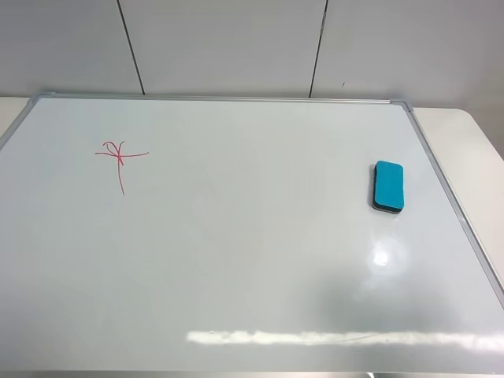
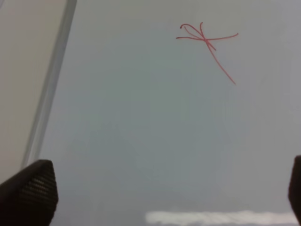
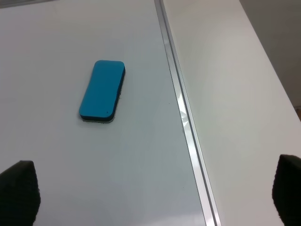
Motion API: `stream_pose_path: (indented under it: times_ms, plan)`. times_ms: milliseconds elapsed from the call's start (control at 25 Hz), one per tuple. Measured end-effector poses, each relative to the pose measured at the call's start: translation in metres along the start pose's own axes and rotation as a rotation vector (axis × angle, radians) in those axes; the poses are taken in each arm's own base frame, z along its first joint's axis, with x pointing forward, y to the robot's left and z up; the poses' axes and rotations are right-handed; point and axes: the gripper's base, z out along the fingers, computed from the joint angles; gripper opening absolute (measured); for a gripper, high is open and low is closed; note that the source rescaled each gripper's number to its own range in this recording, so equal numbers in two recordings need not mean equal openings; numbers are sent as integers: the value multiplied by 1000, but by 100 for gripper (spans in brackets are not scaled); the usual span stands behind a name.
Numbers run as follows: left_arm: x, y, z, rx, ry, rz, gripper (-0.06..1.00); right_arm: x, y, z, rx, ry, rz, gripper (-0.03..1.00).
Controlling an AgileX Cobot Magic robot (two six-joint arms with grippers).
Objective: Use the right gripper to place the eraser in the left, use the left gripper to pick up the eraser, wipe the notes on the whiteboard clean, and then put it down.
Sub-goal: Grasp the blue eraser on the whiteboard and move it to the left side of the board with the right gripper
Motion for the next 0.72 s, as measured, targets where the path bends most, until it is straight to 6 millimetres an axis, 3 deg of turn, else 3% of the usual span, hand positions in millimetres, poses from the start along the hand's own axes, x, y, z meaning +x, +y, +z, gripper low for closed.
stream_pose_path:
  times_ms: [720]
  plan:
    - [0,0,0,0,0,0,100,0,3,0,-29,-1,16,100]
